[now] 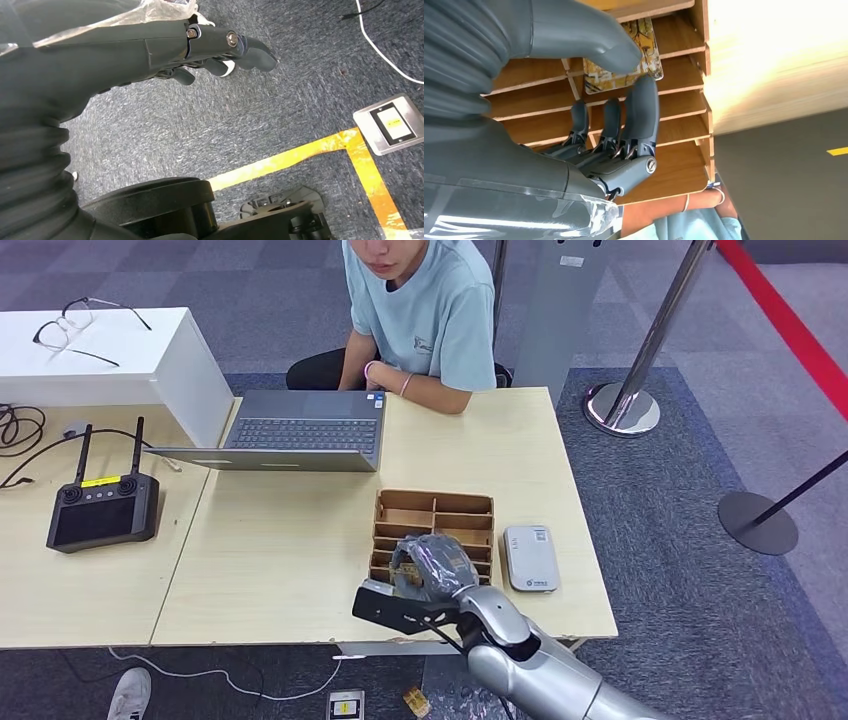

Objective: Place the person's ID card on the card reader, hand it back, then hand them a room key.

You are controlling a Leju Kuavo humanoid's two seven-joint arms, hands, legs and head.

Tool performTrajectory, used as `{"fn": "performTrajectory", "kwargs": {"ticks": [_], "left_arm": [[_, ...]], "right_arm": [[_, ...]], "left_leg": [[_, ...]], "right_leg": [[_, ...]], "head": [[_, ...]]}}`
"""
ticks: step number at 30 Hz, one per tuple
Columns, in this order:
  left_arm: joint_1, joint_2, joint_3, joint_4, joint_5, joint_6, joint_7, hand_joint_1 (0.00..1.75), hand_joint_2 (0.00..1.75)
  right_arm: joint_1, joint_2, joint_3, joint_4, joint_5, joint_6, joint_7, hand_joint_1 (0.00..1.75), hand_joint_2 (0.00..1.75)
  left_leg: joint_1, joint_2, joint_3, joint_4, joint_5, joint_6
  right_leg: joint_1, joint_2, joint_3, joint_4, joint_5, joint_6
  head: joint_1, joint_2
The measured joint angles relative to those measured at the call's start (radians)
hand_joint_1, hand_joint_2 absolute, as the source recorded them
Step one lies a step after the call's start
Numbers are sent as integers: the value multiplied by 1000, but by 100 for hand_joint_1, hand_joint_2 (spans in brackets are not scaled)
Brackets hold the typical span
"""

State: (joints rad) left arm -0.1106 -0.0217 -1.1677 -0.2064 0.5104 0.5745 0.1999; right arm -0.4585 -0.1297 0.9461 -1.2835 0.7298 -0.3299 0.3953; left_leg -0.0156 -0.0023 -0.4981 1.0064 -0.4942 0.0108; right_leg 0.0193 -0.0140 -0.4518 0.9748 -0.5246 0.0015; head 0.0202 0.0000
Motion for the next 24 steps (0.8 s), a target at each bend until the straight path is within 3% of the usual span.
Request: {"fn": "performTrajectory", "kwargs": {"ticks": [8, 24], "left_arm": [[0, 0, 0, 0, 0, 0, 0, 0, 175], [0, 0, 0, 0, 0, -1, 0, 0, 175]], "right_arm": [[1, 8, 12, 11, 0, 2, -3, 112, 175], [3, 14, 19, 27, -2, 0, -3, 136, 175]], "left_leg": [[0, 0, 0, 0, 0, 0], [0, 0, 0, 0, 0, 0]], "right_leg": [[0, 0, 0, 0, 0, 0], [0, 0, 0, 0, 0, 0]], "head": [[0, 0], [0, 0]]}}
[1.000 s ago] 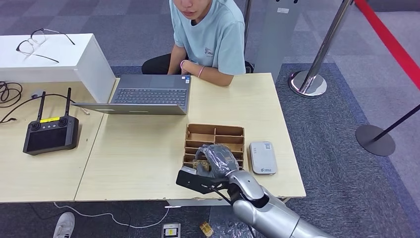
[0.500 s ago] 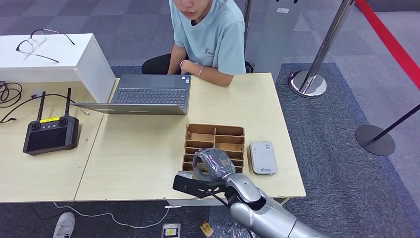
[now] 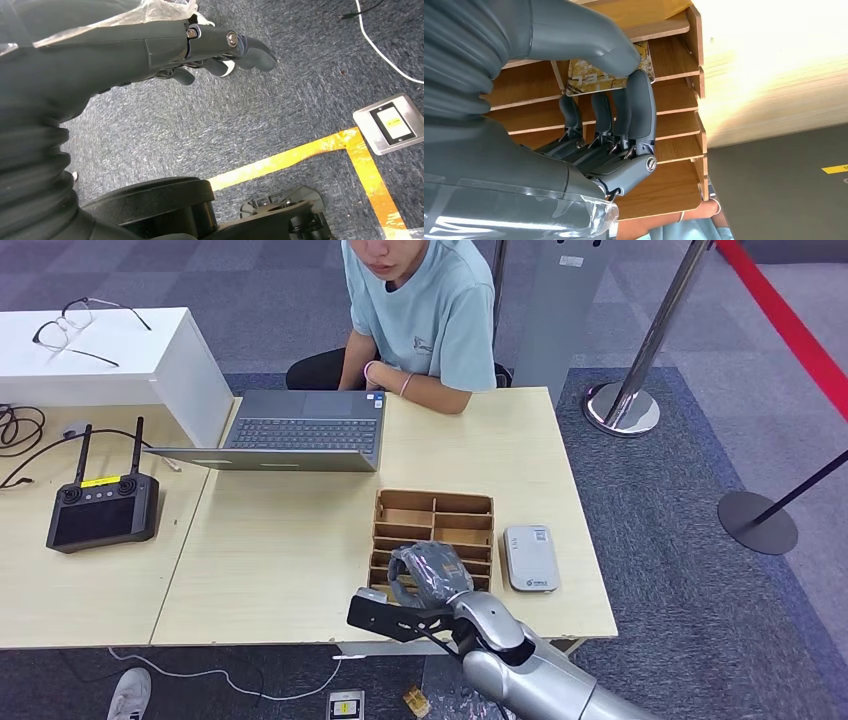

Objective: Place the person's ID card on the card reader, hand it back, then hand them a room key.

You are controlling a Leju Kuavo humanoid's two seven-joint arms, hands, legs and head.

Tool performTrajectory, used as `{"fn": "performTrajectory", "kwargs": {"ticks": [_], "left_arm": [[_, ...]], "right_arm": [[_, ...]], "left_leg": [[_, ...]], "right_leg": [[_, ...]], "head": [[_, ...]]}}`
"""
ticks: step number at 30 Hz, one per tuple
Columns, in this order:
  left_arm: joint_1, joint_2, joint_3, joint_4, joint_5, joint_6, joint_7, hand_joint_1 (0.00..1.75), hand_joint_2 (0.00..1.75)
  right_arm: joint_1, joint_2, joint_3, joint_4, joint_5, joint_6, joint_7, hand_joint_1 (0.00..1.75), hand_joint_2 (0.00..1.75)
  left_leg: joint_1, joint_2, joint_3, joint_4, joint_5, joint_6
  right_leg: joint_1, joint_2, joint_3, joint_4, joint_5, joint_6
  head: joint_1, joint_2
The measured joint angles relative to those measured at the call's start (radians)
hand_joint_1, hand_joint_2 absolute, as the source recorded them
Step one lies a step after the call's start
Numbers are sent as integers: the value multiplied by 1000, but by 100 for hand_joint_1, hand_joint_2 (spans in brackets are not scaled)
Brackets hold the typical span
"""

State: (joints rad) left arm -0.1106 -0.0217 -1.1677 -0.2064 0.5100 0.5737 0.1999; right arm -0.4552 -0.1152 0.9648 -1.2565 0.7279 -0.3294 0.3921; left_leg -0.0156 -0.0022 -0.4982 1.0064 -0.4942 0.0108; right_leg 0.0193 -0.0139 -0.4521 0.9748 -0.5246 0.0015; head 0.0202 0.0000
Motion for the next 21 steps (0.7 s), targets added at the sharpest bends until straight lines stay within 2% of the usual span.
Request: {"fn": "performTrajectory", "kwargs": {"ticks": [11, 12, 16, 19, 21], "left_arm": [[0, 0, 0, 0, -2, 0, 0, 0, 175], [0, 0, 0, 0, -2, 0, 0, 0, 175], [0, 0, 0, 0, -2, 0, 0, 0, 175], [0, 0, 0, 0, -1, 0, 0, 0, 175], [0, 0, 0, 0, -1, 0, 0, 0, 175]], "right_arm": [[0, 1, -1, 1, -4, -3, 0, 137, 175], [0, 1, -1, 1, -4, -2, 0, 140, 175], [0, 1, -1, 1, -5, -1, 0, 175, 175], [0, 1, -1, 1, -5, 1, 0, 173, 175], [0, 1, -1, 1, -8, 4, 0, 165, 175]], "left_leg": [[0, 0, 0, 0, 0, 0], [0, 0, 0, 0, 0, 0], [0, 0, 0, 0, 0, 0], [0, 0, 0, 0, 0, 0], [0, 0, 0, 0, 0, 0]], "right_leg": [[0, 0, 0, 0, 0, 0], [0, 0, 0, 0, 0, 0], [0, 0, 0, 0, 0, 0], [0, 0, 0, 0, 0, 0], [0, 0, 0, 0, 0, 0]], "head": [[0, 0], [0, 0], [0, 0], [0, 0], [0, 0]]}}
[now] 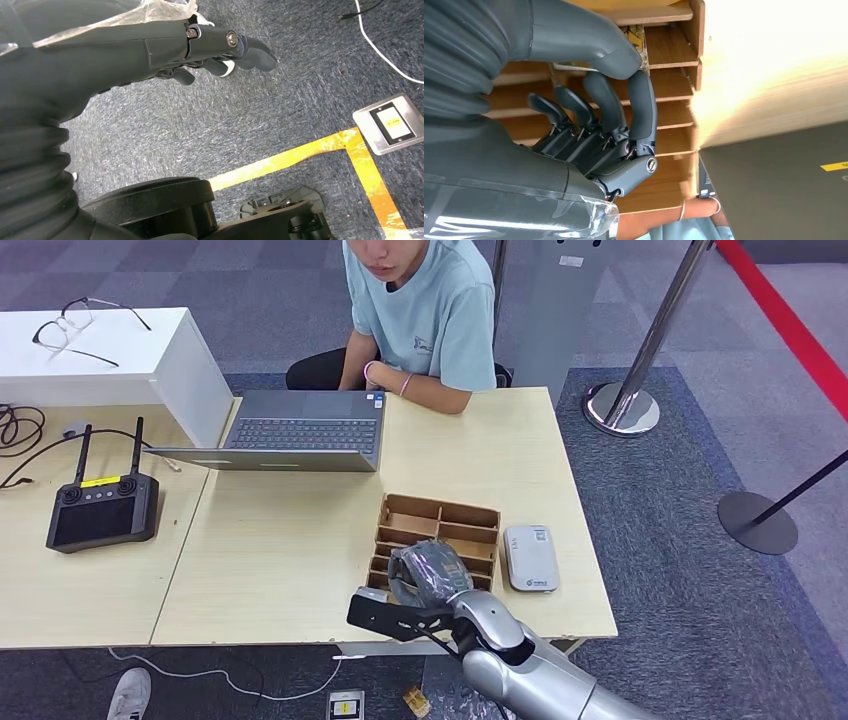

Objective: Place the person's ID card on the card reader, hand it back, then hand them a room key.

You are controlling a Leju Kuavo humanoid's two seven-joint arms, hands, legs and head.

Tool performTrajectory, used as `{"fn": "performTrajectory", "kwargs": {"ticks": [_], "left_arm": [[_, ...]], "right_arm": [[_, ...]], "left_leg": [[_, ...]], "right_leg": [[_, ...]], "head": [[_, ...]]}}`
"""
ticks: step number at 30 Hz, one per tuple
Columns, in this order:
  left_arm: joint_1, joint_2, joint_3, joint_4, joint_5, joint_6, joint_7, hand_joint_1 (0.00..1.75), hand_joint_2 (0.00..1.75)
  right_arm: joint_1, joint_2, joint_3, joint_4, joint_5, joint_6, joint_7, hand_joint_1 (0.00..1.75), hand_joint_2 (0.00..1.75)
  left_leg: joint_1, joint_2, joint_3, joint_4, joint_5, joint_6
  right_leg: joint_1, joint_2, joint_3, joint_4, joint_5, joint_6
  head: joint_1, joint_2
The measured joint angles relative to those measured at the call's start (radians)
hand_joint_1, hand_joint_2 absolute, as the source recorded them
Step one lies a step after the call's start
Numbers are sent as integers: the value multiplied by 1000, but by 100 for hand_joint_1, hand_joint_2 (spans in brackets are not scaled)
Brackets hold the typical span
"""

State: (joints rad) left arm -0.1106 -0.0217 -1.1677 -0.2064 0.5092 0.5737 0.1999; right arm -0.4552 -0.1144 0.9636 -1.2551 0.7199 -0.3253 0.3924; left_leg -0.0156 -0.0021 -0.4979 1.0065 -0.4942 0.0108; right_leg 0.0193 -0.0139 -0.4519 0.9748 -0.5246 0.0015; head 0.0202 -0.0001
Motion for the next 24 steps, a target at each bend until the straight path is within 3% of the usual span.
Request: {"fn": "performTrajectory", "kwargs": {"ticks": [12, 18, 22, 24], "left_arm": [[0, 0, 0, 0, 2, 0, 0, 0, 175], [0, 0, 0, 0, 3, 0, 0, 0, 175], [0, 0, 0, 0, 3, 0, 0, 0, 175], [0, 0, 0, 0, 2, 0, 0, 0, 175]], "right_arm": [[5, -1, 1, 2, -8, 5, 3, 125, 175], [5, -1, 0, 4, -8, 5, 8, 138, 175], [5, -1, 0, 4, -8, 2, 9, 171, 175], [5, -1, 0, 5, -9, 1, 9, 175, 175]], "left_leg": [[0, 0, 0, 0, 0, 0], [0, 0, 0, 0, 0, 0], [0, 0, 0, 0, 0, 0], [0, 0, 0, 0, 0, 0]], "right_leg": [[0, 0, 0, 0, 0, 0], [0, 0, 0, 0, 0, 0], [0, 0, 0, 0, 0, 0], [0, 0, 0, 0, 0, 0]], "head": [[0, 0], [0, 0], [0, 0], [0, 0]]}}
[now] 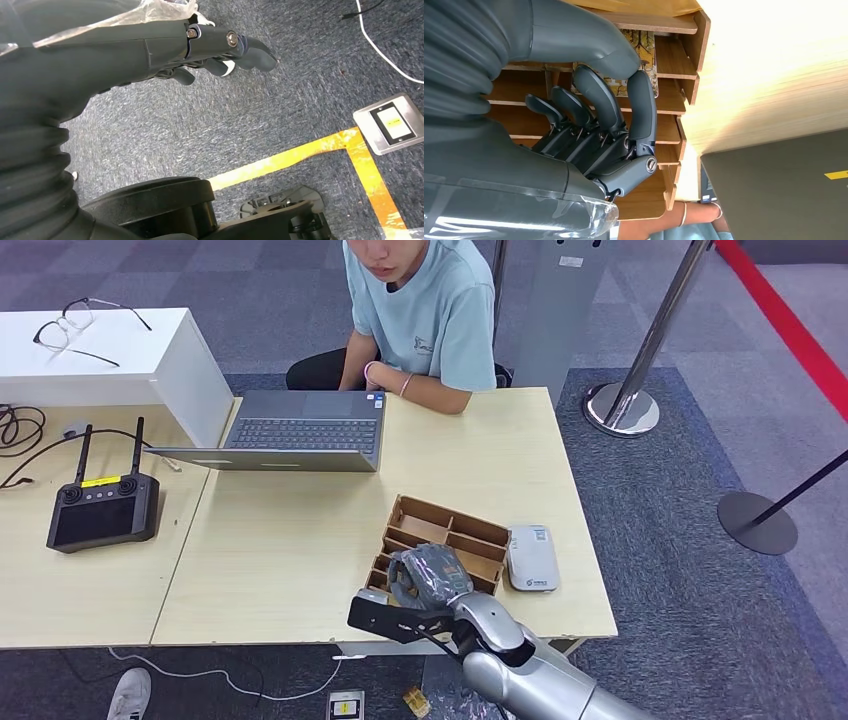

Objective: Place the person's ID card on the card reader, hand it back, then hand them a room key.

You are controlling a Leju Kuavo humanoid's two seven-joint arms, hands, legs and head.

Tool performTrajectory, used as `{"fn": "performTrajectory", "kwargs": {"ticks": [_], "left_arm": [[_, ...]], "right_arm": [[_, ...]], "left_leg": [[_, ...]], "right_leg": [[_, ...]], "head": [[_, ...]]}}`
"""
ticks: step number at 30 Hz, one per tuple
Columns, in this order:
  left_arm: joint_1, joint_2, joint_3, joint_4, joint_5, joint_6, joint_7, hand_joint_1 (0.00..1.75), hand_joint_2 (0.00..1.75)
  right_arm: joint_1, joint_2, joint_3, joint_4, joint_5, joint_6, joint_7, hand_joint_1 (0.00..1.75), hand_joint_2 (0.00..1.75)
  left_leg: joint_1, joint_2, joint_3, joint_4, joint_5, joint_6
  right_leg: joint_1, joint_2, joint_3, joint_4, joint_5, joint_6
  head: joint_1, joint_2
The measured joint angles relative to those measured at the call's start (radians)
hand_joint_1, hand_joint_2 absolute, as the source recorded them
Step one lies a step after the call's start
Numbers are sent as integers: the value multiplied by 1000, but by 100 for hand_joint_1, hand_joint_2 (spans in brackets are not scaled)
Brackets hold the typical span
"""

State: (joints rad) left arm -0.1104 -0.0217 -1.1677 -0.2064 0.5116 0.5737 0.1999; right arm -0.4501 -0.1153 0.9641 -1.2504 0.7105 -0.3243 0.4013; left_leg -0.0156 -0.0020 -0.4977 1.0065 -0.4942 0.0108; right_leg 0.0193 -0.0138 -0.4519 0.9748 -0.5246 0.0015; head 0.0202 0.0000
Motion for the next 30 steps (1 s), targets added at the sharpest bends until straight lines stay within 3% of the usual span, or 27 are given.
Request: {"fn": "performTrajectory", "kwargs": {"ticks": [22, 30], "left_arm": [[0, 0, 0, 0, -1, 0, 0, 0, 175], [0, 0, 0, 0, -2, 1, 0, 0, 175]], "right_arm": [[1, -4, -19, 0, -6, -68, -16, 175, 175], [1, -5, -25, -1, 0, -80, -20, 79, 175]], "left_leg": [[0, 0, -1, 0, 0, 0], [0, 0, -1, 0, 0, 0]], "right_leg": [[0, 0, -1, 0, 0, 0], [0, 0, -1, 0, 0, 0]], "head": [[0, 0], [0, 0]]}}
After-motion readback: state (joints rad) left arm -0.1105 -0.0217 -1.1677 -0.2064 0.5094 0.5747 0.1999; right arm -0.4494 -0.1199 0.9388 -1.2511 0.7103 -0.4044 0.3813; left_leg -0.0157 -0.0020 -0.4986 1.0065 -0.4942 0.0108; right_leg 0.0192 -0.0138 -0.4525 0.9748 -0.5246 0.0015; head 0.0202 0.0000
